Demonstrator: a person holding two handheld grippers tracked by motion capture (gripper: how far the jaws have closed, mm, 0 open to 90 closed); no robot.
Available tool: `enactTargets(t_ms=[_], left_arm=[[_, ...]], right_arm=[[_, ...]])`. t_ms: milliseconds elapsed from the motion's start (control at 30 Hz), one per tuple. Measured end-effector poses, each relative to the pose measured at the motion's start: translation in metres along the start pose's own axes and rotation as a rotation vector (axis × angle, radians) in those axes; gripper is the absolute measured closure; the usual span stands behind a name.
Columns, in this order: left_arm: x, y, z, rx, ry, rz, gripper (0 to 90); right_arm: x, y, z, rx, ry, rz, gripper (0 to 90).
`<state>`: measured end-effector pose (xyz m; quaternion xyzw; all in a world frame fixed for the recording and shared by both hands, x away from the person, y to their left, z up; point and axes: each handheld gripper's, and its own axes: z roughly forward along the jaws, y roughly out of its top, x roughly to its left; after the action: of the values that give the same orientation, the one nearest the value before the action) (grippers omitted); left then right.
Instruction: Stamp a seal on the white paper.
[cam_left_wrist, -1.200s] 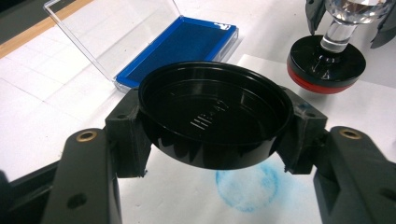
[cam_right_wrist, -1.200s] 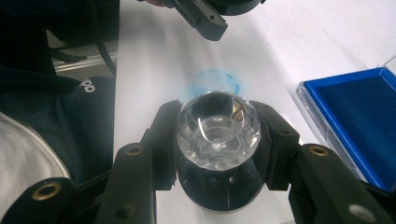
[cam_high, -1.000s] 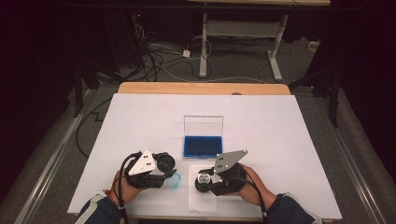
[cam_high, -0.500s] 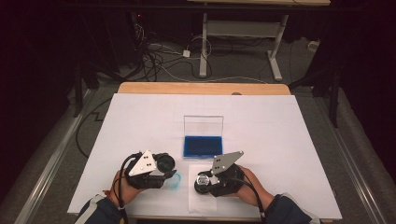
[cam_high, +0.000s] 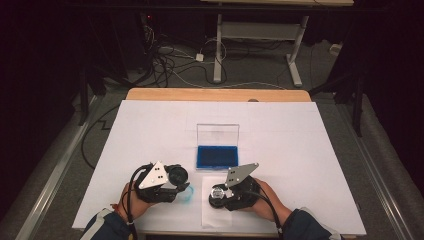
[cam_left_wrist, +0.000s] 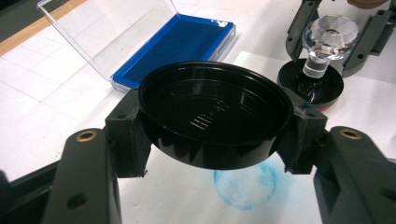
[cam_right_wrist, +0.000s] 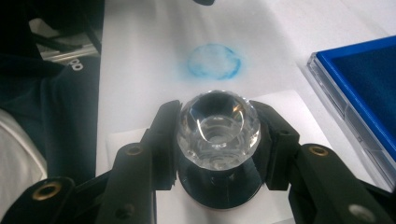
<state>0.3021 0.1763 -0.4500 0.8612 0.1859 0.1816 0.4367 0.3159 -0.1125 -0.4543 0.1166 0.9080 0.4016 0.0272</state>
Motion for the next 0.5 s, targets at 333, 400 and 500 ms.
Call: enactTargets(t_ms=[333, 400, 500], left_arm=[[-0.0002, 0.0001, 0.0018, 0.003, -0.001, -0.001, 35.9], [-0.0003, 0.0004, 0.0019, 0.002, -0.002, -0.001, 35.9], [-0.0005, 0.0007, 0.002, 0.004, -0.002, 0.002, 35.9]], right_arm=[[-0.0051, -0.002, 0.0002, 0.002, 0.02, 0.047, 57.1], [-0.0053, -0.0021, 0.0004, 0.001, 0.022, 0.051, 57.1], [-0.0057, -0.0035, 0.0009, -0.012, 0.027, 0.062, 57.2]])
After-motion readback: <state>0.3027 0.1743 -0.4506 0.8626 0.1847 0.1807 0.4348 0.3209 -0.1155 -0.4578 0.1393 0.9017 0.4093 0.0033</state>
